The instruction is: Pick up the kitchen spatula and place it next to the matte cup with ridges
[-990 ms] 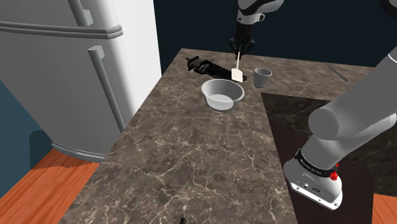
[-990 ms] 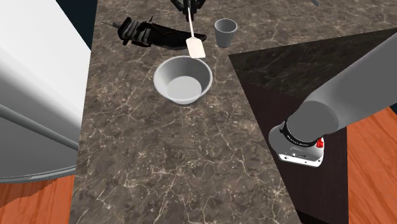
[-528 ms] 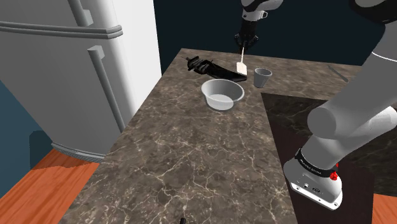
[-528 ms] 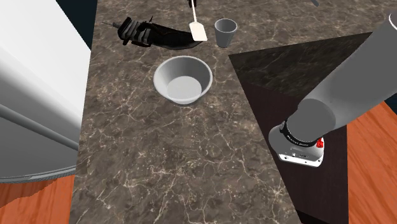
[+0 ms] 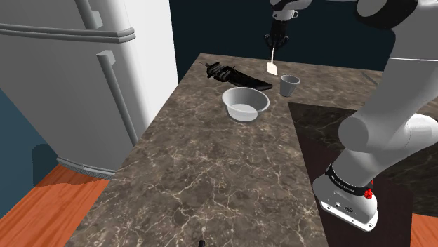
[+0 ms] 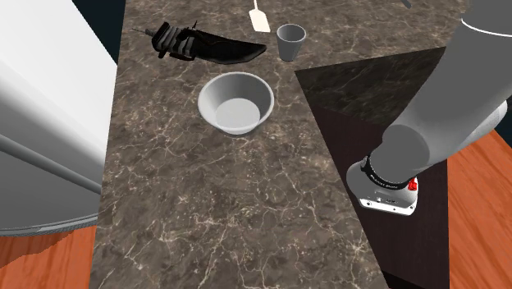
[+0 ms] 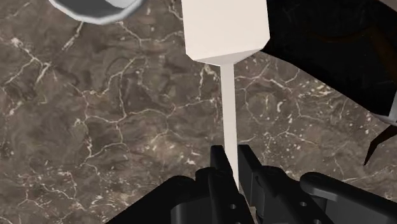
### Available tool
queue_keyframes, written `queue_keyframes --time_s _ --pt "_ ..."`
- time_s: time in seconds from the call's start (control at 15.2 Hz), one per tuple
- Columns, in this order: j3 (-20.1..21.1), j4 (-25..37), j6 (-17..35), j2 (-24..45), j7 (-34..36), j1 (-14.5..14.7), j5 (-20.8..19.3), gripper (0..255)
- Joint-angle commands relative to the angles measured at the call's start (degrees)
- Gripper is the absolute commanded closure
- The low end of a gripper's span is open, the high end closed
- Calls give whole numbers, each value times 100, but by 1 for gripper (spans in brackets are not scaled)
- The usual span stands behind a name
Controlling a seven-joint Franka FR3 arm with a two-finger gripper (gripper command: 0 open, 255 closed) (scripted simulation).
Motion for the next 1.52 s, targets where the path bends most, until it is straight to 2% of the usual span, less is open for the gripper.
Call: queue_keyframes --time_s 0.0,0.13,1.45 --pt "-61 653 -225 422 -152 -57 -43 255" --pt "-110 1252 -421 823 -280 -102 -76 255" --pt "-145 5 1019 1022 -199 -133 -141 255"
